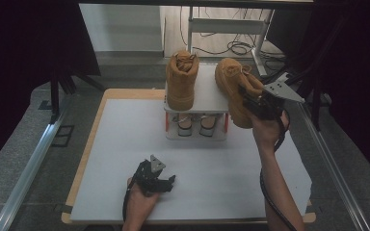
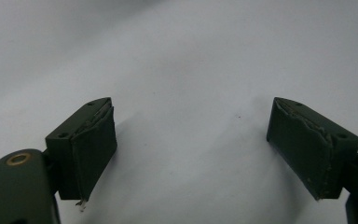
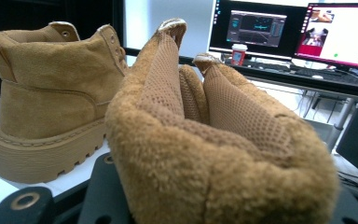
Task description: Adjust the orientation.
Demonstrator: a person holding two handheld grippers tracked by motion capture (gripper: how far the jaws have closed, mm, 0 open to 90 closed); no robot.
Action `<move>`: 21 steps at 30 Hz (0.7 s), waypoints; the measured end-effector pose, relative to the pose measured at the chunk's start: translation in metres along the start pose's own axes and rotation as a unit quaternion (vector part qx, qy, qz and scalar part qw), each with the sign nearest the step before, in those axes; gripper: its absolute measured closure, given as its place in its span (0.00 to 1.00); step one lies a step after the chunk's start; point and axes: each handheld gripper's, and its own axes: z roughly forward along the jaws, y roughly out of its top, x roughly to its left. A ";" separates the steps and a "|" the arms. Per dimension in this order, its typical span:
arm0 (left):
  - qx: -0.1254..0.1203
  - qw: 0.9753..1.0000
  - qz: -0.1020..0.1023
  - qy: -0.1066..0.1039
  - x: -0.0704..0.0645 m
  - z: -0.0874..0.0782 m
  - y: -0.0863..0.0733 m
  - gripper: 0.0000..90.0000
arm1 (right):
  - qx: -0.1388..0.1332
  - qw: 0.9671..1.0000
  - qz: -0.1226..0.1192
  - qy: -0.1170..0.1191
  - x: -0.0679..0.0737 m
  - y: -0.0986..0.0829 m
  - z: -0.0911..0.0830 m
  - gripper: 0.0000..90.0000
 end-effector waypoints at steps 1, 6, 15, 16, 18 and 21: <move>0.000 1.000 0.000 0.000 0.000 0.000 0.000 0.17 | 0.001 1.000 -0.001 0.003 0.001 0.001 0.003 0.59; 0.000 1.000 0.000 0.000 0.000 0.000 0.000 0.17 | 0.003 1.000 -0.001 0.014 0.004 0.005 0.012 0.59; 0.000 1.000 0.002 0.001 0.000 0.000 0.000 0.17 | 0.006 1.000 -0.010 0.029 0.009 0.010 0.030 0.59; 0.000 1.000 0.002 0.001 0.000 0.000 0.000 0.17 | 0.007 0.999 -0.011 0.029 0.009 0.010 0.032 0.59; 0.001 1.000 0.002 0.001 0.000 0.000 0.000 0.17 | 0.008 0.999 -0.010 0.029 0.009 0.010 0.036 0.59; 0.001 1.000 0.002 0.000 0.000 0.000 0.000 0.17 | 0.009 0.999 -0.012 0.030 0.010 0.011 0.041 0.59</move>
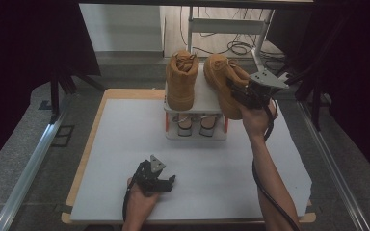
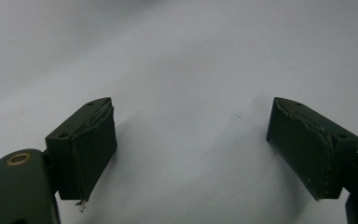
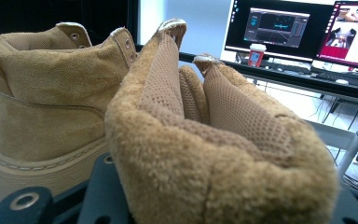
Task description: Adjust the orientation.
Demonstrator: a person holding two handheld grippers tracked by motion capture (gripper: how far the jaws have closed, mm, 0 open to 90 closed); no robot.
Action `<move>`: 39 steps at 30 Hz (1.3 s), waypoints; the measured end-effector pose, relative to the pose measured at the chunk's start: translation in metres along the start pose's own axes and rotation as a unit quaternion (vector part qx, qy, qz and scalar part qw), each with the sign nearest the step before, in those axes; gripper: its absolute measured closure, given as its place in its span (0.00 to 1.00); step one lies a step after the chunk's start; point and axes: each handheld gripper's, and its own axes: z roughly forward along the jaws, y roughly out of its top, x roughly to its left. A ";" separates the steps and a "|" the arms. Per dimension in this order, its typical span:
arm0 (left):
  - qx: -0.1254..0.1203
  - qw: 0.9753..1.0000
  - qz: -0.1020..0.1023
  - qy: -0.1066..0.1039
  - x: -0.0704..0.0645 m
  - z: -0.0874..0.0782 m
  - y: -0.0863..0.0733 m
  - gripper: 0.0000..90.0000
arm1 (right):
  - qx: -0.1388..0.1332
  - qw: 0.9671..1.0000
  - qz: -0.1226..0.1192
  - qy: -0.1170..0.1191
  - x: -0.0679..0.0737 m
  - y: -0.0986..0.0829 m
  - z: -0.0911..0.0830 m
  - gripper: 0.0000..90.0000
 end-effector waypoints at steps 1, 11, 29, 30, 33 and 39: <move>0.000 1.000 0.000 0.000 0.000 0.000 0.000 0.17 | 0.001 1.000 0.001 0.002 0.000 0.000 0.002 0.59; 0.000 1.000 -0.001 0.000 0.000 0.000 0.000 0.17 | 0.009 1.000 0.003 0.007 0.005 0.000 0.021 0.59; -0.001 1.000 0.000 0.002 -0.001 0.000 0.000 0.17 | 0.019 1.000 0.007 0.004 0.012 0.001 0.044 0.58; -0.001 1.000 0.000 0.002 -0.001 0.000 0.000 0.17 | 0.019 1.000 0.003 0.003 0.013 0.001 0.045 0.57; -0.001 1.000 0.000 0.002 -0.001 0.000 0.000 0.17 | 0.014 1.000 -0.006 -0.004 0.019 0.000 0.046 0.52; -0.001 1.000 0.000 0.002 -0.001 0.000 0.000 0.17 | 0.008 1.000 0.000 -0.013 0.018 -0.001 0.048 0.31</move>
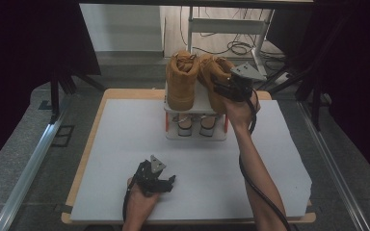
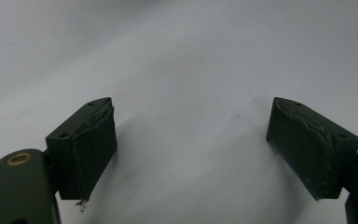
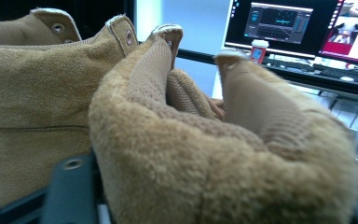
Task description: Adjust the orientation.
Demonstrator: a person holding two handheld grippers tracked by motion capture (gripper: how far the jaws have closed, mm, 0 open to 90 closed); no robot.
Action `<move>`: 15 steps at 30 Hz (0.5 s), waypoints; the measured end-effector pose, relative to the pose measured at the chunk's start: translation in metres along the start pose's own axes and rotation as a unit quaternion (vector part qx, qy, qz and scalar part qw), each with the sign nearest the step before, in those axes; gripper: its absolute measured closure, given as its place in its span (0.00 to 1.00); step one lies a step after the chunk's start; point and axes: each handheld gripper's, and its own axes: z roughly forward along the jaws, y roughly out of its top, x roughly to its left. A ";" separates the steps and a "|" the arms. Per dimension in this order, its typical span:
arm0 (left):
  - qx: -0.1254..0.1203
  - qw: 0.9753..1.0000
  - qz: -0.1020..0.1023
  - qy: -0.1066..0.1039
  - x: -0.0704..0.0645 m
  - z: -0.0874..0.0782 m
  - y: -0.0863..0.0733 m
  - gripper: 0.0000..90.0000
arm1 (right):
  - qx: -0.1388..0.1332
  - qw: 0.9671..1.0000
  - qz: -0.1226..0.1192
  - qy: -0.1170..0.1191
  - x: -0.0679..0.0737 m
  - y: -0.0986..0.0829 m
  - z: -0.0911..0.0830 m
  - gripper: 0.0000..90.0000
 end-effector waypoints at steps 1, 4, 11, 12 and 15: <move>0.000 1.000 0.001 0.001 0.000 0.000 0.000 0.17 | -0.001 1.000 0.000 -0.005 0.001 0.000 0.001 0.27; 0.000 1.000 0.003 0.001 0.000 0.000 0.000 0.17 | 0.002 1.000 -0.004 -0.013 0.001 0.000 0.002 0.20; 0.000 1.000 0.003 0.001 0.000 0.000 0.000 0.17 | 0.014 1.000 0.011 0.002 -0.003 -0.002 -0.002 0.11; 0.000 1.000 0.003 0.001 0.000 0.000 0.000 0.17 | 0.016 1.000 0.012 0.002 -0.003 -0.003 -0.003 0.11; 0.000 1.000 0.002 0.000 0.000 0.000 0.000 0.17 | 0.019 1.000 0.010 0.002 -0.002 -0.006 -0.009 0.13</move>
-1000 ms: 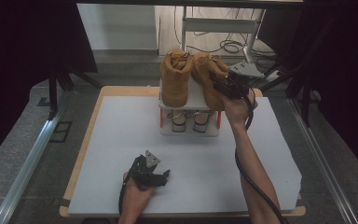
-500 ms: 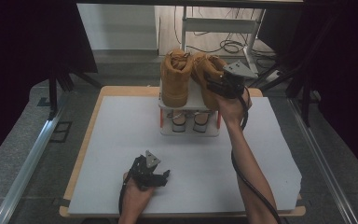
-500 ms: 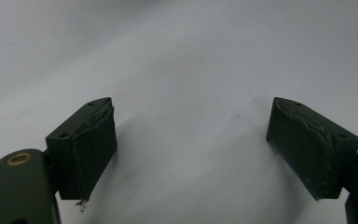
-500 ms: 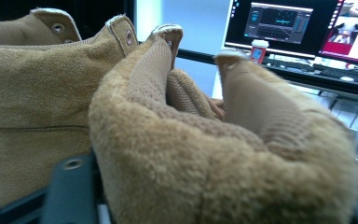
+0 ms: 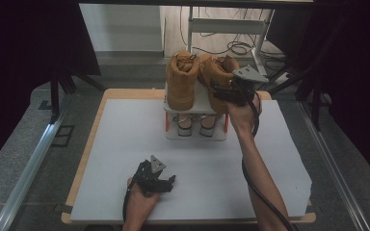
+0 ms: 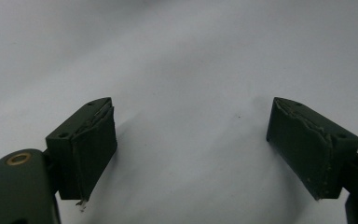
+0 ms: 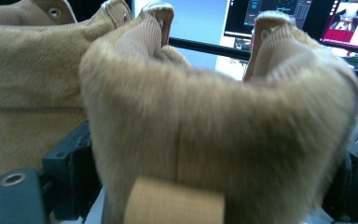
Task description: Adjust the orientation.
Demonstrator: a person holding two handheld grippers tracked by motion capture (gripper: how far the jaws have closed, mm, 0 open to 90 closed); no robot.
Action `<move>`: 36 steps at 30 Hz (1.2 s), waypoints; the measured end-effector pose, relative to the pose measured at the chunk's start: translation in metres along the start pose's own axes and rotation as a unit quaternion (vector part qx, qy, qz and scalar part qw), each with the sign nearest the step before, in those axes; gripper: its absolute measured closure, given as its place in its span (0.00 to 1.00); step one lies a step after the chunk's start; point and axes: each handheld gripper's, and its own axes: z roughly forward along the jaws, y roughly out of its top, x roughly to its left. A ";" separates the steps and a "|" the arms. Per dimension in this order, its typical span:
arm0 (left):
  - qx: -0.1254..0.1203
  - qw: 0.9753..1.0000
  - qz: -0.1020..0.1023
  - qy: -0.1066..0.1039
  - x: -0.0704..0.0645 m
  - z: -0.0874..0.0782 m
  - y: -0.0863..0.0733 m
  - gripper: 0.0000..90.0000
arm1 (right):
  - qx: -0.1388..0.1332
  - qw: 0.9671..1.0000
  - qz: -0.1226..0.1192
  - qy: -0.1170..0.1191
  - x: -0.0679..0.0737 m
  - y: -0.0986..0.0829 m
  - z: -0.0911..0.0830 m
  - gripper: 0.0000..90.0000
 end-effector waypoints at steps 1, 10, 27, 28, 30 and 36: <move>0.000 1.000 0.000 0.000 0.000 0.000 0.000 0.17 | 0.000 1.000 0.001 -0.001 0.000 -0.001 -0.002 0.13; 0.000 1.000 -0.001 0.000 0.000 0.000 0.000 0.17 | 0.002 1.000 -0.001 0.004 0.000 -0.011 -0.018 0.14; 0.001 1.000 0.000 0.001 0.000 0.000 0.000 0.17 | 0.023 1.000 -0.003 0.013 0.000 -0.032 -0.038 0.26; 0.002 1.000 0.000 0.001 0.000 0.000 0.000 0.17 | 0.021 1.000 0.002 0.016 -0.001 -0.034 -0.041 0.29; 0.002 1.000 -0.001 0.000 0.000 0.000 0.000 0.17 | 0.019 1.000 0.009 0.022 -0.003 -0.035 -0.045 0.33; 0.002 1.000 0.000 0.000 0.000 0.000 0.000 0.17 | 0.019 0.999 0.025 0.044 -0.011 -0.041 -0.059 0.51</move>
